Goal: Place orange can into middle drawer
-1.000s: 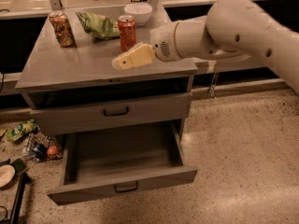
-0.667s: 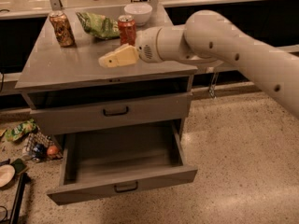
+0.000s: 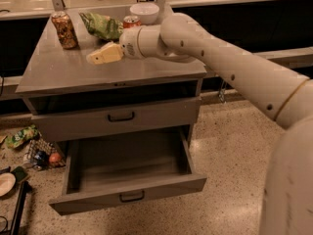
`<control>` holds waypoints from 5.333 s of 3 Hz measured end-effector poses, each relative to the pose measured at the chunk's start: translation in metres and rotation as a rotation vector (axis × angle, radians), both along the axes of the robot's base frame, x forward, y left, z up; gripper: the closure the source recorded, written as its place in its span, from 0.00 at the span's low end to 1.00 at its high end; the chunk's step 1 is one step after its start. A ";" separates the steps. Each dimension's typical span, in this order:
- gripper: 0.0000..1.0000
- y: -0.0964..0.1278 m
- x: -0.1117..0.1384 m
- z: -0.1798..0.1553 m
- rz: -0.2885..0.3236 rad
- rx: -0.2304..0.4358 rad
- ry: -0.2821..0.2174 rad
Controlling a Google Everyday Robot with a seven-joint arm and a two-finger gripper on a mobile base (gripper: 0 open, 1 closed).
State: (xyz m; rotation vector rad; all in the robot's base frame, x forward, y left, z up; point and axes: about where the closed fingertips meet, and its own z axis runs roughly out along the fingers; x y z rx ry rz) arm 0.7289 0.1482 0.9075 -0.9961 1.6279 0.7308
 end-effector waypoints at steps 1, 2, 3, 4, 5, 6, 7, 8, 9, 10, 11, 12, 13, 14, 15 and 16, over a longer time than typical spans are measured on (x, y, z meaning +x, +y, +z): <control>0.00 0.028 0.037 0.003 0.004 0.001 -0.032; 0.00 0.051 0.061 0.007 0.011 0.027 -0.041; 0.00 0.091 0.068 0.012 0.073 0.113 -0.017; 0.00 0.115 0.073 0.014 0.111 0.157 -0.003; 0.00 0.133 0.075 0.021 0.147 0.169 -0.013; 0.00 0.148 0.084 0.019 0.165 0.146 -0.014; 0.00 0.157 0.101 0.011 0.142 0.114 0.002; 0.00 0.154 0.132 -0.008 0.049 0.062 0.043; 0.00 0.152 0.151 -0.015 -0.014 0.042 0.049; 0.00 0.163 0.159 -0.002 -0.031 0.045 -0.002; 0.21 0.182 0.160 -0.004 -0.003 0.051 -0.027; 0.44 0.193 0.158 -0.014 0.029 0.044 -0.019; 0.76 0.195 0.153 -0.018 0.069 0.035 -0.022; 0.98 0.172 0.145 0.001 0.107 0.085 -0.046; 1.00 0.127 0.124 0.037 0.132 0.162 -0.073; 1.00 0.082 0.090 0.062 0.138 0.202 -0.081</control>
Offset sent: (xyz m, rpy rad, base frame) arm 0.0903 0.1066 0.0131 0.1894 0.0175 0.0585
